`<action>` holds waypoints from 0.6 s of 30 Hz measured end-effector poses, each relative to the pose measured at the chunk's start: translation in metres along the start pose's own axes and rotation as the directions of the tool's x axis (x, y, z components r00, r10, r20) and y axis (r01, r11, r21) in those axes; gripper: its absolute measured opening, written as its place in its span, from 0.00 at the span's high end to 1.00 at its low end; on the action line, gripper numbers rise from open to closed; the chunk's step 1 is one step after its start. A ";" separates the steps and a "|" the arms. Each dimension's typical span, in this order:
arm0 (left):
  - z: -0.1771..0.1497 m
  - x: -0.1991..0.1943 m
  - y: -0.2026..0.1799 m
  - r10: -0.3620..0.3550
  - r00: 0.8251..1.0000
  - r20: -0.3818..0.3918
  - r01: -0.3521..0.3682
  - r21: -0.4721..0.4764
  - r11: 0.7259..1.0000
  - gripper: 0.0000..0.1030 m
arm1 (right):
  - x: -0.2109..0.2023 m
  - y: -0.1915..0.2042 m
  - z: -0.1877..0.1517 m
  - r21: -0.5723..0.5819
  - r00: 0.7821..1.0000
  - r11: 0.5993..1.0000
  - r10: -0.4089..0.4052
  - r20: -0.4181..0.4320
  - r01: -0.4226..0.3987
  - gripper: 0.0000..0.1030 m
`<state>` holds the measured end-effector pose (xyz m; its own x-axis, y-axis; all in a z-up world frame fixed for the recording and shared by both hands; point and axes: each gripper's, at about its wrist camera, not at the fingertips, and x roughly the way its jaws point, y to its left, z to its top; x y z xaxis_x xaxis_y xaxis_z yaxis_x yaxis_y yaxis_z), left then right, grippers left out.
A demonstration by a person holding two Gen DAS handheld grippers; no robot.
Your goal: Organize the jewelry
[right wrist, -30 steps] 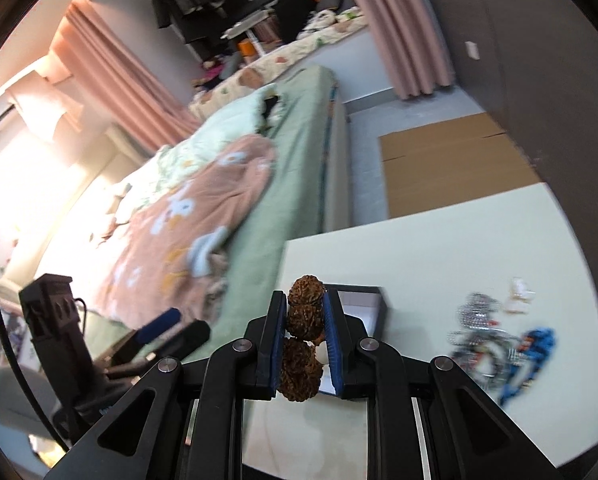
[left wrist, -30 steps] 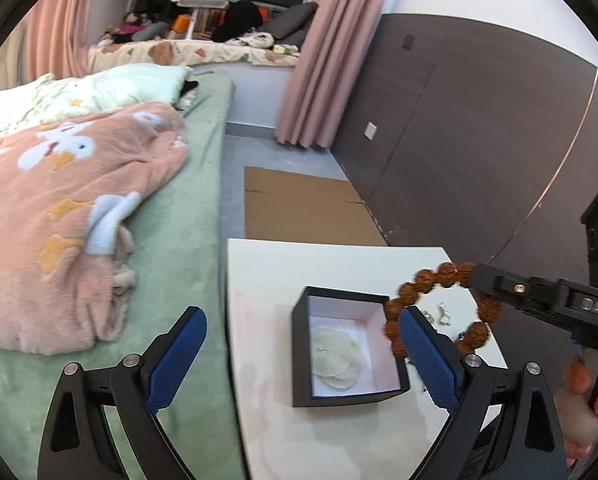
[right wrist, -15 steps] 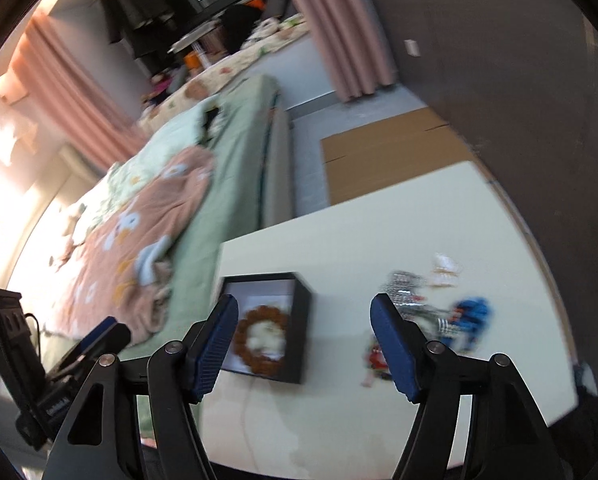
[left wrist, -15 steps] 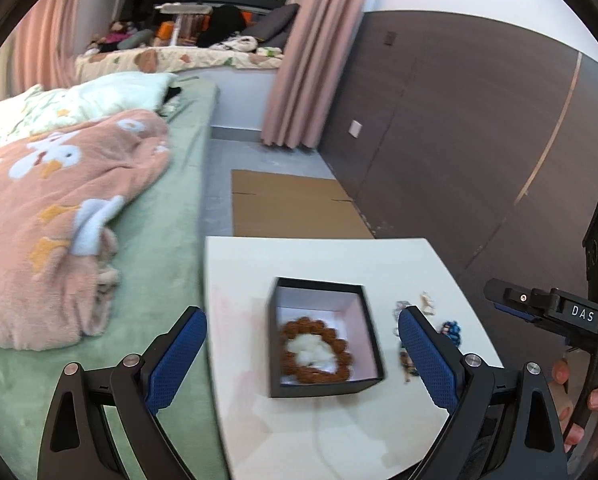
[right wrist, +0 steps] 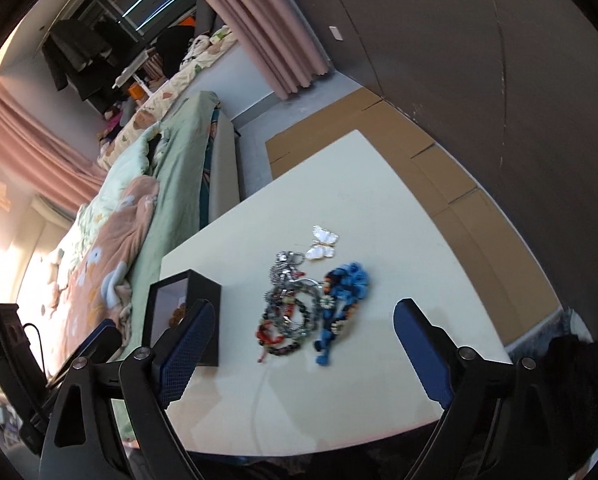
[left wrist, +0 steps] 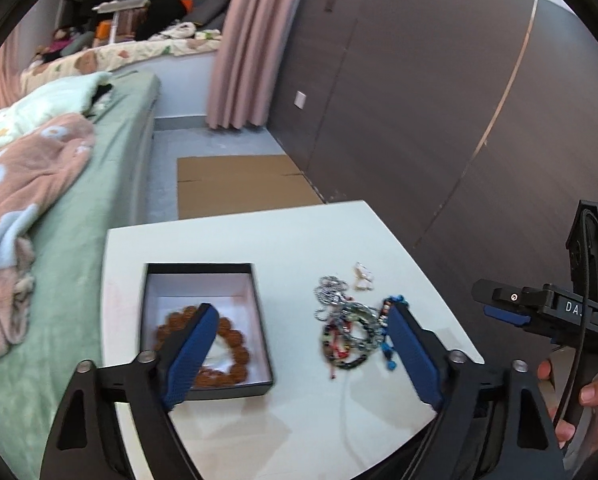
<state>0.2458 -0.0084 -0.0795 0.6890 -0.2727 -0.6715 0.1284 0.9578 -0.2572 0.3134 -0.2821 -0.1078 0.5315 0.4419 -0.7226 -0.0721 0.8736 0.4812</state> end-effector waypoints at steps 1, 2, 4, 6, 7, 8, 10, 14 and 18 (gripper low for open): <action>0.000 0.004 -0.004 -0.007 1.000 -0.010 0.007 0.010 1.000 0.22 | 0.000 -0.004 0.000 0.002 1.000 1.000 0.009 0.001 -0.009 0.11; 0.000 0.010 -0.010 -0.013 1.000 -0.024 0.014 0.024 1.000 0.24 | 0.000 -0.007 -0.001 0.000 1.000 1.000 0.012 0.004 -0.012 0.11; -0.001 0.018 -0.018 -0.021 0.999 -0.044 0.023 0.042 0.999 0.30 | 0.000 -0.013 -0.001 -0.003 1.000 1.000 0.013 0.006 -0.013 0.11; -0.002 0.030 -0.026 -0.031 0.997 -0.072 0.035 0.053 0.998 0.39 | 0.002 -0.021 -0.003 0.011 1.000 1.000 0.024 0.002 -0.024 0.11; -0.002 0.034 -0.029 -0.035 0.996 -0.083 0.039 0.052 0.998 0.40 | 0.003 -0.024 -0.003 0.020 0.999 0.999 0.032 -0.002 -0.032 0.12; -0.002 0.042 -0.031 -0.040 0.994 -0.102 0.045 0.048 0.998 0.43 | 0.004 -0.028 -0.003 0.028 0.999 0.999 0.040 -0.005 -0.040 0.13; -0.003 0.050 -0.035 -0.044 0.992 -0.122 0.049 0.040 0.998 0.45 | 0.006 -0.034 -0.004 0.036 0.999 0.998 0.047 -0.011 -0.047 0.18; -0.005 0.072 -0.040 -0.047 0.984 -0.173 0.051 0.018 0.999 0.57 | 0.014 -0.044 -0.006 0.052 0.997 0.997 0.061 -0.040 -0.058 0.32; -0.005 0.092 -0.042 -0.047 0.975 -0.218 0.045 -0.010 0.999 0.60 | 0.021 -0.052 -0.008 0.074 0.995 0.995 0.076 -0.057 -0.072 0.35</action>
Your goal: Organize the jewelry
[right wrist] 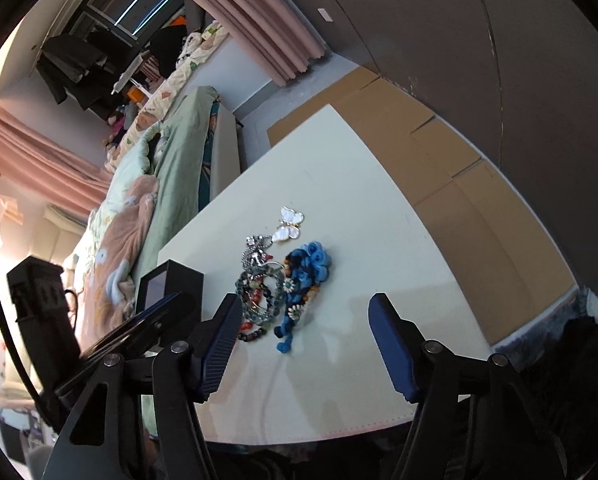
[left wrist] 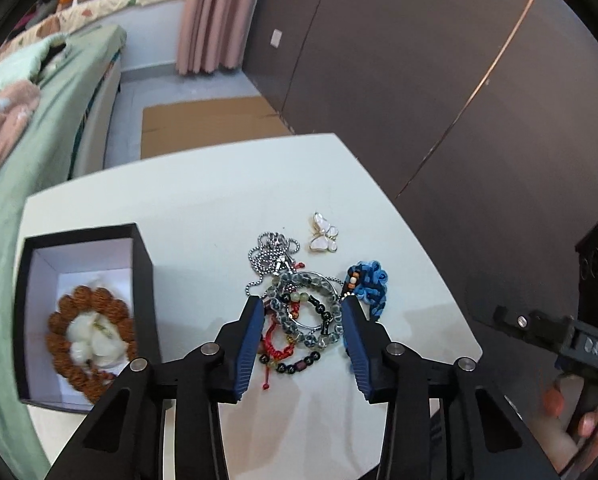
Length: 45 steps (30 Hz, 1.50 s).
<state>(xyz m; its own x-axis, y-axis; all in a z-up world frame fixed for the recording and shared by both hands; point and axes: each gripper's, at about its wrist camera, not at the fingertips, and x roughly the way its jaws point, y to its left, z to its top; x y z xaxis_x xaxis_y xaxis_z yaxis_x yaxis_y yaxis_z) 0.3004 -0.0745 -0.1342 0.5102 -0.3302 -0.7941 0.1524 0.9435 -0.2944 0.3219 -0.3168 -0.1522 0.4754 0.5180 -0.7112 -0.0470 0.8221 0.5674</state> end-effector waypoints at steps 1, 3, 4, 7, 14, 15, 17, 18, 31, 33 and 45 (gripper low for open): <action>0.001 0.005 -0.001 0.001 1.000 -0.007 -0.001 -0.006 1.000 0.60 | 0.001 -0.003 0.000 0.009 1.000 1.000 0.005 -0.003 -0.005 0.35; 0.004 0.014 0.000 0.007 1.000 -0.028 -0.008 -0.022 1.000 0.60 | 0.002 -0.007 -0.002 0.018 1.000 1.000 0.011 -0.006 -0.011 0.35; 0.005 0.019 0.001 0.012 0.999 -0.039 -0.013 -0.029 0.999 0.60 | 0.003 -0.008 -0.002 0.021 1.000 1.000 0.012 -0.008 -0.012 0.35; 0.007 0.031 0.004 0.032 0.998 -0.060 -0.034 -0.041 0.999 0.60 | 0.004 -0.011 -0.003 0.026 1.000 1.000 0.012 -0.012 -0.011 0.35; 0.005 0.055 0.009 0.065 0.993 -0.104 -0.071 -0.056 0.996 0.78 | 0.016 -0.016 -0.002 0.061 0.999 0.998 0.021 -0.036 -0.019 0.47; 0.003 0.056 0.010 0.070 0.992 -0.107 -0.077 -0.060 0.995 0.86 | 0.019 -0.016 -0.001 0.067 0.999 0.997 0.026 -0.043 -0.023 0.48; 0.003 0.053 0.012 0.074 0.993 -0.092 -0.080 -0.067 0.994 0.91 | 0.028 -0.014 0.000 0.075 0.997 0.997 0.040 -0.060 -0.035 0.49; 0.003 0.051 0.012 0.071 0.994 -0.088 -0.077 -0.070 0.995 0.91 | 0.032 -0.013 0.001 0.078 0.997 0.996 0.046 -0.067 -0.040 0.49; 0.012 -0.011 0.011 0.002 1.000 0.026 0.000 -0.073 0.997 0.91 | 0.082 0.002 -0.001 0.102 0.987 0.995 0.018 -0.157 -0.002 0.57; 0.011 -0.021 0.012 -0.006 0.999 0.041 0.009 -0.069 0.998 0.91 | 0.085 0.002 -0.002 0.109 0.987 0.994 0.011 -0.161 0.007 0.60; 0.011 -0.070 0.019 -0.036 0.992 0.119 0.043 -0.050 0.998 0.91 | 0.061 0.034 -0.003 0.040 0.998 0.999 -0.004 -0.066 0.006 0.90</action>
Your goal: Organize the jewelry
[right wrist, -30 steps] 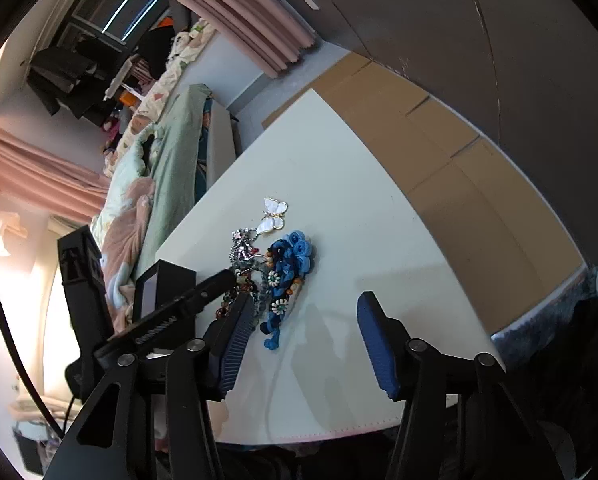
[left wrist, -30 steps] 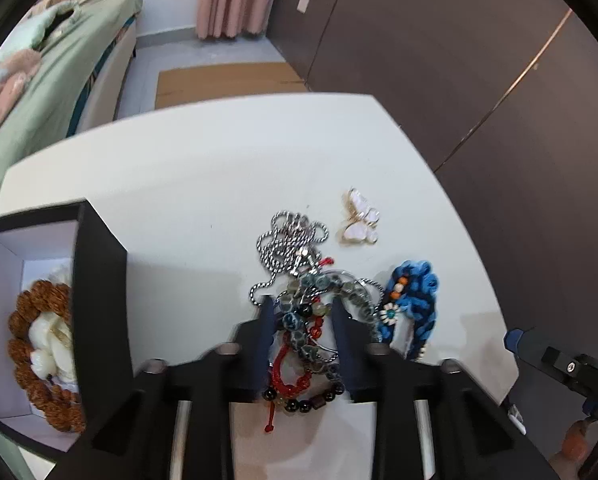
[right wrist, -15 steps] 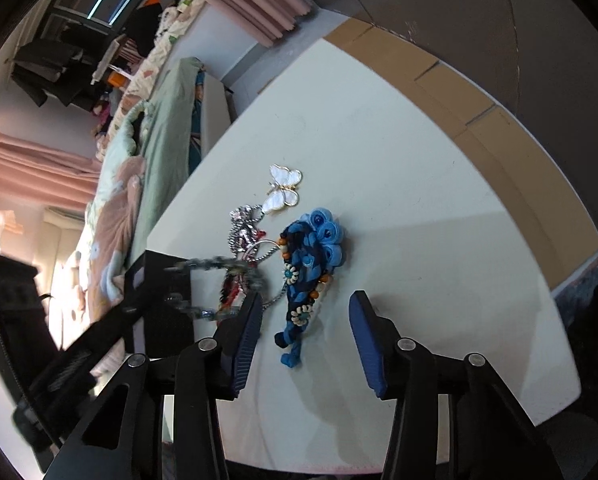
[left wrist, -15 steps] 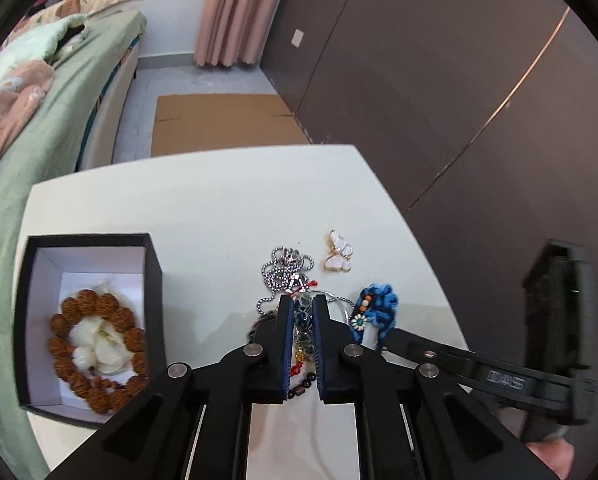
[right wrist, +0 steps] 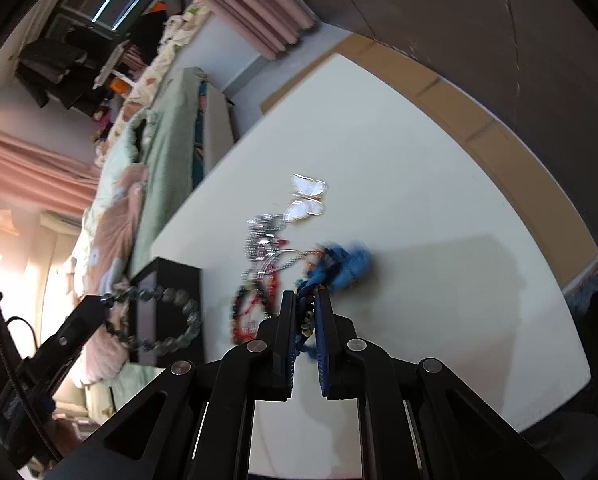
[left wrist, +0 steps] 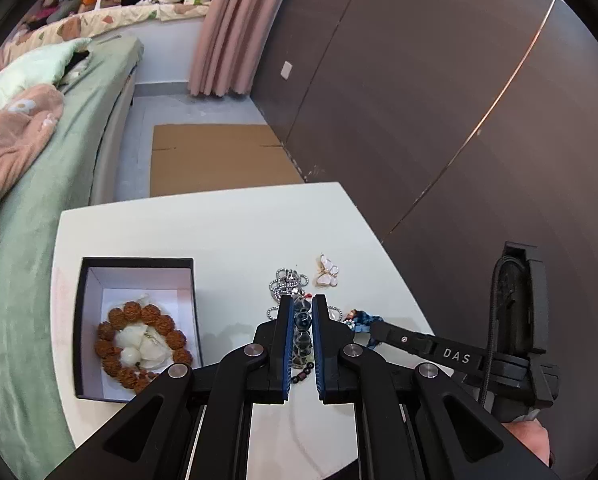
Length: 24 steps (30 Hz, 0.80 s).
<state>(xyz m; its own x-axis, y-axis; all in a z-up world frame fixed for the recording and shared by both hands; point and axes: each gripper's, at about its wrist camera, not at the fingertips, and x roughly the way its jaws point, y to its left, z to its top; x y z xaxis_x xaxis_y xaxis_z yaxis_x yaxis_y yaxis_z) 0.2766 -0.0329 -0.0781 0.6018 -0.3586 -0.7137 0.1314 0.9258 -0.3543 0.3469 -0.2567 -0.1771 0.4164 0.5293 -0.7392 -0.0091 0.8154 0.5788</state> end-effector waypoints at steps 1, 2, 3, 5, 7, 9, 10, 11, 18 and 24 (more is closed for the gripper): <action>0.000 -0.003 0.000 -0.002 1.000 0.007 0.002 0.006 1.000 0.91 | -0.004 0.006 -0.001 -0.011 1.000 1.000 0.001 0.011 -0.001 0.90; 0.000 -0.007 0.000 -0.002 1.000 0.014 0.002 0.011 1.000 0.91 | -0.007 0.010 0.000 -0.016 1.000 1.000 0.004 0.016 -0.003 0.90; 0.000 -0.011 0.001 -0.002 1.000 0.019 0.002 0.014 1.000 0.91 | -0.011 0.015 0.000 -0.025 1.000 1.000 0.004 0.023 -0.004 0.90; 0.002 -0.017 0.004 -0.006 1.000 0.026 0.006 0.010 1.000 0.91 | -0.017 0.024 -0.001 -0.043 0.999 0.999 0.004 0.035 -0.002 0.90; 0.002 -0.024 0.008 -0.005 0.999 0.036 0.005 0.007 1.000 0.91 | -0.023 0.034 -0.002 -0.065 0.999 0.998 0.004 0.046 -0.001 0.90; 0.002 -0.031 0.013 0.002 0.999 0.047 -0.002 0.003 1.000 0.91 | -0.029 0.047 -0.003 -0.086 0.998 0.996 0.002 0.060 0.003 0.90; 0.001 -0.035 0.015 0.004 0.999 0.052 -0.004 0.000 1.000 0.91 | -0.031 0.053 -0.003 -0.097 0.998 0.995 0.002 0.067 0.004 0.90; 0.002 -0.039 0.019 0.008 0.998 0.057 -0.008 -0.005 1.000 0.91 | -0.034 0.059 -0.003 -0.110 0.997 0.994 0.002 0.074 0.006 0.90; 0.006 -0.059 0.043 0.037 0.996 0.077 -0.035 -0.033 0.999 0.91 | -0.048 0.096 -0.006 -0.174 0.994 0.985 0.021 0.109 -0.002 0.90; 0.009 -0.068 0.061 0.064 0.994 0.089 -0.059 -0.054 0.997 0.91 | -0.052 0.118 -0.009 -0.217 0.992 0.976 0.052 0.112 -0.027 0.90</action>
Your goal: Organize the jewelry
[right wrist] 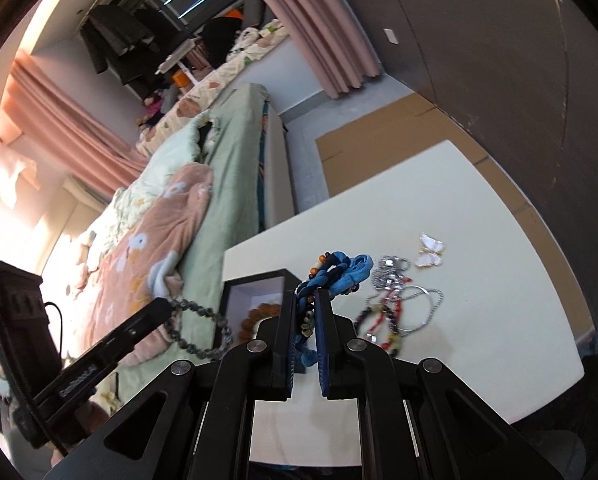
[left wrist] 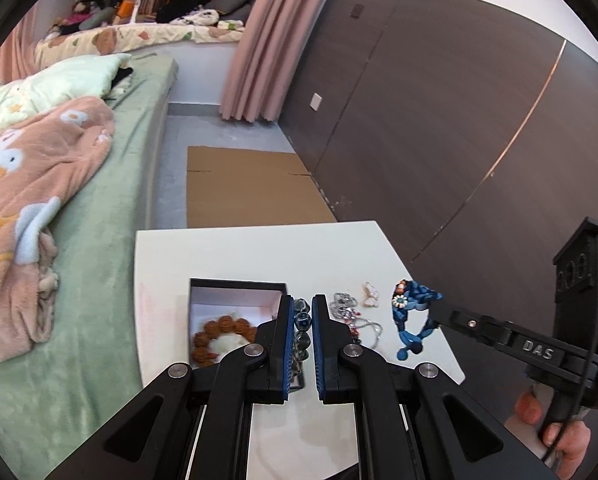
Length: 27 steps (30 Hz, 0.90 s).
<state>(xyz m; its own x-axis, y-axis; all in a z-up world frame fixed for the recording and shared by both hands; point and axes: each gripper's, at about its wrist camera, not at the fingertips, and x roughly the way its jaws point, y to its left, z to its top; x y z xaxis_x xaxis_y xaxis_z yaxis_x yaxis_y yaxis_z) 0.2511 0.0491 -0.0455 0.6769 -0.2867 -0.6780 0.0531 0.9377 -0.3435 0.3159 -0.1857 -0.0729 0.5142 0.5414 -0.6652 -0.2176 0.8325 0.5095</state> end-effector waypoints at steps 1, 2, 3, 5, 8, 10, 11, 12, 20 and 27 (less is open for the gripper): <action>0.000 0.000 0.002 0.002 1.000 0.001 -0.002 -0.002 1.000 0.91 | 0.000 0.003 0.000 -0.008 1.000 1.000 0.005 -0.001 -0.005 0.90; 0.000 0.001 0.004 0.004 1.000 0.001 -0.004 -0.005 1.000 0.91 | 0.001 0.006 0.000 -0.016 1.000 1.000 0.008 -0.003 -0.008 0.90; 0.001 0.002 0.006 0.006 1.000 -0.001 -0.006 -0.009 1.000 0.91 | 0.002 0.010 0.000 -0.021 1.000 1.000 0.009 -0.004 -0.009 0.90; 0.002 0.005 0.008 0.005 1.000 -0.005 -0.005 -0.011 1.000 0.91 | 0.005 0.017 0.001 -0.036 1.000 0.999 0.012 -0.008 -0.013 0.90; 0.004 0.009 0.012 0.008 1.000 -0.015 -0.008 -0.026 1.000 0.91 | 0.008 0.024 0.001 -0.046 1.000 0.999 0.020 -0.017 -0.021 0.90; 0.005 0.013 0.016 0.000 0.999 -0.036 -0.001 -0.043 0.999 0.77 | 0.012 0.030 0.002 -0.054 1.000 0.998 0.020 -0.022 -0.021 0.90; 0.006 0.013 0.019 0.004 0.999 -0.039 -0.006 -0.052 0.999 0.51 | 0.014 0.033 0.002 -0.059 1.000 0.998 0.019 -0.024 -0.020 0.90; 0.005 0.011 0.022 0.012 1.000 -0.027 -0.013 -0.061 0.998 0.26 | 0.017 0.035 0.002 -0.062 0.999 0.998 0.019 -0.027 -0.021 0.90; -0.002 -0.010 0.046 0.064 0.998 0.026 -0.062 -0.094 0.994 0.18 | 0.037 0.051 -0.002 -0.079 0.997 0.996 0.048 -0.060 -0.052 0.90; -0.008 -0.025 0.066 0.103 0.994 0.032 -0.099 -0.122 0.988 0.18 | 0.050 0.071 -0.003 -0.102 0.994 0.991 0.083 -0.071 -0.090 0.90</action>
<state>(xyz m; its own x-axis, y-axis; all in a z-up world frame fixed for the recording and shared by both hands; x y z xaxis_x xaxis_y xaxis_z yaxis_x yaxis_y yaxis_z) 0.2322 0.1163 -0.0562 0.7020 -0.1819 -0.6885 -0.1035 0.9305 -0.3513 0.3238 -0.0990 -0.0711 0.4346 0.6154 -0.6576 -0.3464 0.7882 0.5087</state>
